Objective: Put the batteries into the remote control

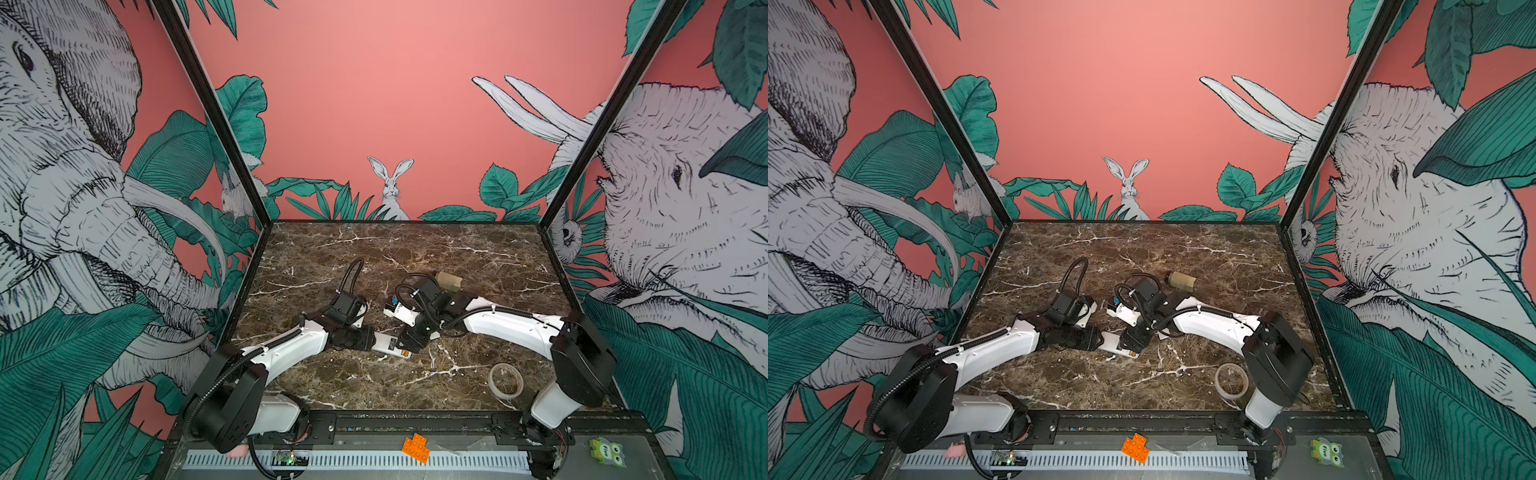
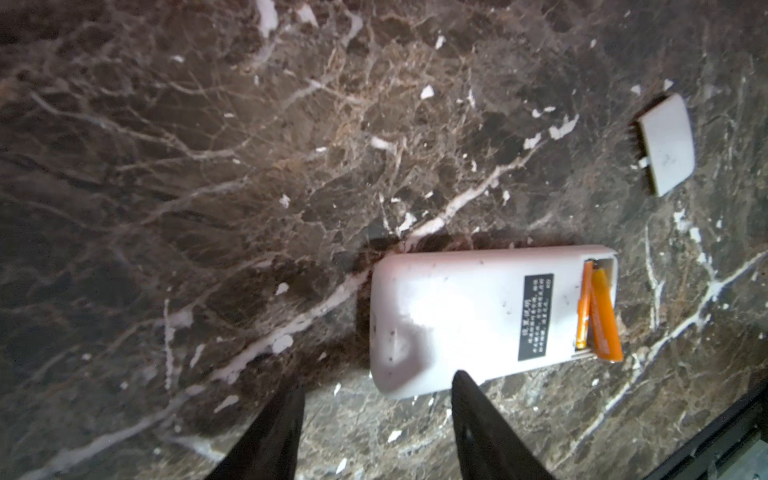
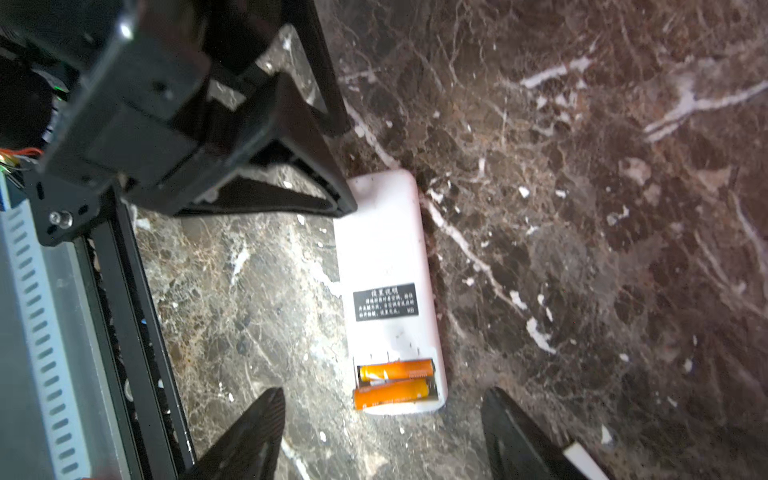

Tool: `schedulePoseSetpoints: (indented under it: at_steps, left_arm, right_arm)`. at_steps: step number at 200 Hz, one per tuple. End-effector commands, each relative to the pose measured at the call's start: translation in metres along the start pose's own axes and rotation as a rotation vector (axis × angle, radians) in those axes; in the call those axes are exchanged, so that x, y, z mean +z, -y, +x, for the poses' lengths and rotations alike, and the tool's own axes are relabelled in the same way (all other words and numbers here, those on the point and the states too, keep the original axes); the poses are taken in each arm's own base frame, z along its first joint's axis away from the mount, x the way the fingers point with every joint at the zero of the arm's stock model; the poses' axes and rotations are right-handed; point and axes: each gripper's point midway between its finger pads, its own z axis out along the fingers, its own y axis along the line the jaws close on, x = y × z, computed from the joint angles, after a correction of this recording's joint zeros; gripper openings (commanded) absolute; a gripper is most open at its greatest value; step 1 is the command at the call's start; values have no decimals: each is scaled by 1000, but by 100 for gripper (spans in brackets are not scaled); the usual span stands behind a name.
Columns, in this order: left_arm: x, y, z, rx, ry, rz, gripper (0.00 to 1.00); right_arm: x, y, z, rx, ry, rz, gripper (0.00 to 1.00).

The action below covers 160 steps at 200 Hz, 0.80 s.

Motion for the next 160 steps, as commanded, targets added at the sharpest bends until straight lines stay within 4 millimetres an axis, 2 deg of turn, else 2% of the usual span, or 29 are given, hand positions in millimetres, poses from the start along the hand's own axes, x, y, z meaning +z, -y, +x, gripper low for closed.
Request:
schedulePoseSetpoints:
  at_steps: [1,38,86,160]
  left_arm:
    - [-1,5,-11,14,26,-5,57]
    - [2,5,-11,6,19,-7,56]
    - [5,3,-11,5,10,-21,53]
    - [9,2,-12,6,0,-21,49]
  right_arm:
    - [0,3,20,-19,-69,39,67]
    - [9,-5,28,-14,-85,23,54]
    - [15,-16,23,-33,-76,20,46]
    - [28,-13,31,-43,-120,49,32]
